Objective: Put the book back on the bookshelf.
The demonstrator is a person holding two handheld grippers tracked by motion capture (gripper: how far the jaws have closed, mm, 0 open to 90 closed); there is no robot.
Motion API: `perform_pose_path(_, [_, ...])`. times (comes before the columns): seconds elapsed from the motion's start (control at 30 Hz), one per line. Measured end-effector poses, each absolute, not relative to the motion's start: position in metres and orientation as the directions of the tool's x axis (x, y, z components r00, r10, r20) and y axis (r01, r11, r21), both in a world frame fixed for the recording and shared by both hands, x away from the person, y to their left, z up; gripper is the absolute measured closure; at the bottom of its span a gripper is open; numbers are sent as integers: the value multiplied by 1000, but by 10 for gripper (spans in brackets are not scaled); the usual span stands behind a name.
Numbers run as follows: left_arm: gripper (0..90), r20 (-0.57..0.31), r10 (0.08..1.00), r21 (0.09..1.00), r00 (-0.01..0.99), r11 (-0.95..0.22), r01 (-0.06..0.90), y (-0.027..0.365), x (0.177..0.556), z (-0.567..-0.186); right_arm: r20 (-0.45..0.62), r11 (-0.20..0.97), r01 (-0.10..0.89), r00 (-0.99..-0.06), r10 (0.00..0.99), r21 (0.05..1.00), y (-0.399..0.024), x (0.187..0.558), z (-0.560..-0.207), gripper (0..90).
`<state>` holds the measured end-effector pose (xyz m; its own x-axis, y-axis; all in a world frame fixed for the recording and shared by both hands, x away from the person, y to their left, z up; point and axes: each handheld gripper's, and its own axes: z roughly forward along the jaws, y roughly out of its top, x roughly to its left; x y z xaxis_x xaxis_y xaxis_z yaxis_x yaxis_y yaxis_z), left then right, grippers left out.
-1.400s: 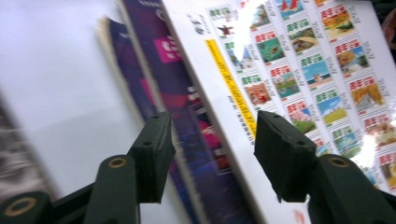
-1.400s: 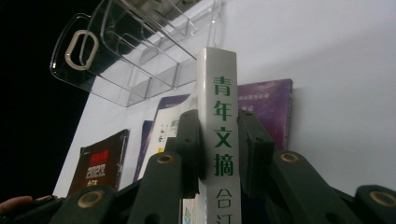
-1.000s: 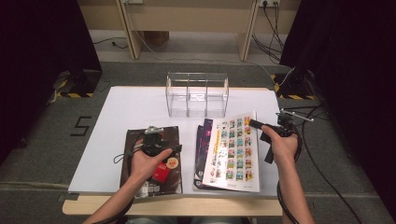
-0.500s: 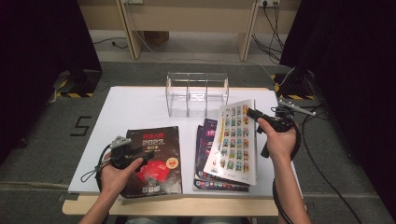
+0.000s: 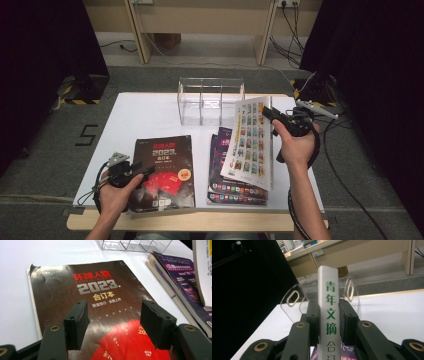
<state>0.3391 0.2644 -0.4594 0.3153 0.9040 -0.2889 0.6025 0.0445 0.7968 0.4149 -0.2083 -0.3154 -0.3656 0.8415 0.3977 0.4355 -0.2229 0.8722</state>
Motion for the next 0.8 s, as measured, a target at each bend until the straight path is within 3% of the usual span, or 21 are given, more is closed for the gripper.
perform_pose_path(0.8, [387,-300,908,804,293,75,590,272,339,-459,359,-230,344,-382,852,911,-184,430,-290,737])
